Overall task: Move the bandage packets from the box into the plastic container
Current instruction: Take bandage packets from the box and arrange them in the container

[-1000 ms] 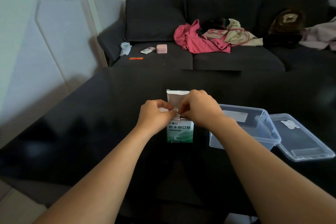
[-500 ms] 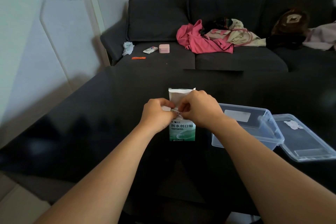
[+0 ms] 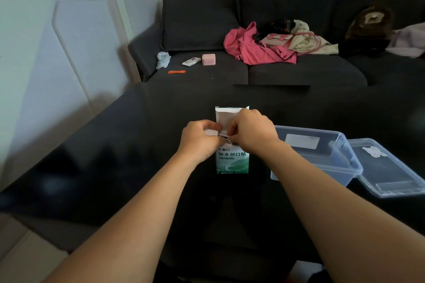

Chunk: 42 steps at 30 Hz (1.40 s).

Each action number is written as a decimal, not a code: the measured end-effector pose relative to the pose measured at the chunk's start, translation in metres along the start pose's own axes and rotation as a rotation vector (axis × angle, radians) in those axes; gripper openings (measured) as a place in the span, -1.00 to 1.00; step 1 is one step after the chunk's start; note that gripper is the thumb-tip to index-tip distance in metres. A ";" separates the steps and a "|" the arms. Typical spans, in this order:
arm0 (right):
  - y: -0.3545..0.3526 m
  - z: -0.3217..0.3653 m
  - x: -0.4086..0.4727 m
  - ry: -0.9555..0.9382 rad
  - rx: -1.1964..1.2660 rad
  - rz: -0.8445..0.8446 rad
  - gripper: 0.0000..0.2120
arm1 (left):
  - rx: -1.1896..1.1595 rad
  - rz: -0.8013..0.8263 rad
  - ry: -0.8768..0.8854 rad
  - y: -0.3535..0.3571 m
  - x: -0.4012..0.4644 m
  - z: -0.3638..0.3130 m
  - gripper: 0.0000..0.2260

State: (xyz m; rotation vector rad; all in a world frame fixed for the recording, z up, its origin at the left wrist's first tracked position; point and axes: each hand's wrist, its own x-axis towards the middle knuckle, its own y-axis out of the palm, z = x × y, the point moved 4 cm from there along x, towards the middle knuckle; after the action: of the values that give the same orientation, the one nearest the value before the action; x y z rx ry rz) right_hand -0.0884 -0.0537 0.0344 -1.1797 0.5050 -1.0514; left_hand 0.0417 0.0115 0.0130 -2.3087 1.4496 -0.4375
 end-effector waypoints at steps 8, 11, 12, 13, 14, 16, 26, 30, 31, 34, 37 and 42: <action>-0.006 -0.002 -0.002 -0.015 0.086 -0.058 -0.94 | 0.097 -0.056 0.064 -0.007 0.007 0.001 -0.69; -0.011 0.000 -0.006 -0.067 0.043 -0.114 -0.93 | 0.146 -0.078 0.089 -0.006 0.007 -0.002 -0.72; -0.016 0.000 -0.007 -0.076 0.047 -0.153 -0.92 | 0.161 -0.089 0.089 -0.006 0.007 -0.003 -0.72; -0.020 -0.002 -0.007 -0.079 0.065 -0.190 -0.91 | 0.172 -0.098 0.087 -0.006 0.006 -0.004 -0.73; -0.024 -0.003 -0.007 -0.082 0.087 -0.216 -0.92 | 0.177 -0.103 0.092 -0.005 0.006 -0.004 -0.74; -0.025 -0.006 -0.007 -0.079 0.121 -0.219 -0.94 | 0.204 -0.112 0.144 -0.004 0.006 -0.006 -0.75; -0.022 -0.014 -0.005 -0.047 0.154 -0.212 -0.95 | 0.217 -0.102 0.148 0.005 0.008 -0.004 -0.82; -0.039 -0.018 -0.007 -0.037 0.247 -0.268 -0.95 | 0.199 -0.135 0.108 0.004 0.009 -0.002 -0.85; -0.045 -0.020 -0.008 -0.031 0.314 -0.260 -0.94 | 0.199 -0.136 0.110 0.004 0.010 -0.002 -0.85; -0.065 -0.033 -0.015 0.058 0.618 -0.213 -0.93 | 0.179 -0.105 0.131 0.006 0.012 -0.002 -0.86; -0.074 -0.050 -0.022 0.147 0.887 -0.135 -0.93 | 0.235 -0.148 0.174 0.001 0.008 -0.006 -0.85; -0.076 -0.070 -0.037 0.138 1.120 0.165 -0.89 | 0.082 -0.446 0.508 -0.013 -0.029 -0.065 -0.89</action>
State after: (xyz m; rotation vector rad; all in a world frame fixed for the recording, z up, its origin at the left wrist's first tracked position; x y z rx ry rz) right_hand -0.1908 -0.0574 0.0733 -0.0739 0.0554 -1.0338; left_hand 0.0102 0.0334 0.0740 -2.5607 1.0582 -1.2602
